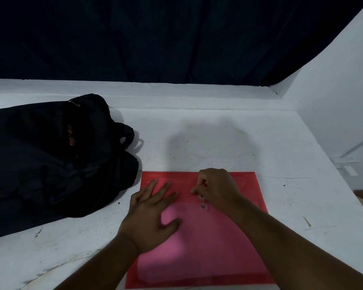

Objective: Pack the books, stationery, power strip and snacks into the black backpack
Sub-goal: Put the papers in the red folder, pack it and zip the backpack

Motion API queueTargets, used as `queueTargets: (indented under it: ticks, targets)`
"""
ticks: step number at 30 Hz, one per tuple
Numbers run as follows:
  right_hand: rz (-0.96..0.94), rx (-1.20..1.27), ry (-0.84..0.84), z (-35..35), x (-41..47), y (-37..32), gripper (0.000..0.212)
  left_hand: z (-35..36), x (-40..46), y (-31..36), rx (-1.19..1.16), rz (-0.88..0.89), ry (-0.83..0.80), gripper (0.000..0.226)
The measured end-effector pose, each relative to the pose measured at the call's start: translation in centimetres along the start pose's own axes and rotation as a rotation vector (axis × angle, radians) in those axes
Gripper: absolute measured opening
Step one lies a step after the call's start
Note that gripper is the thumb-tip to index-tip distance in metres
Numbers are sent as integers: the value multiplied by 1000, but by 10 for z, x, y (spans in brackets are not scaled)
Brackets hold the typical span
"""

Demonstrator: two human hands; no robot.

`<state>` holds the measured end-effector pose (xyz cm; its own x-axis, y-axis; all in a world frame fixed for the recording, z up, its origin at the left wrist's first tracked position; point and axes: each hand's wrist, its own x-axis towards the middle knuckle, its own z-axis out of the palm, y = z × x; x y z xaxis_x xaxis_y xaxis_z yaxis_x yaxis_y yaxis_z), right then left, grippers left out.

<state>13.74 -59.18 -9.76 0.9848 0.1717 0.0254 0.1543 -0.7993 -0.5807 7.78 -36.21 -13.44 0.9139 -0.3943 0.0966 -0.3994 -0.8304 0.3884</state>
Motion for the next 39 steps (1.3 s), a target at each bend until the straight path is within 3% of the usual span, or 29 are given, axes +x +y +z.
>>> queueTargets:
  ticks: [4, 14, 20, 28, 39]
  targets:
    - [-95, -12, -21, 8, 4, -10, 29, 0, -1, 1, 17, 2, -1, 71]
    - [26, -23, 63, -6, -4, 21, 33, -2, 0, 1, 3, -13, -10, 72]
    - [-3, -26, 124, -6, -22, 27, 33, -1, 0, 1, -4, -20, -3, 71]
    - [-81, -301, 166, -2, -51, 36, 21, -2, 0, 1, 10, -23, -10, 72]
    - [-136, -502, 108, 11, -73, 18, 31, -3, 0, 2, 32, -46, -38, 73]
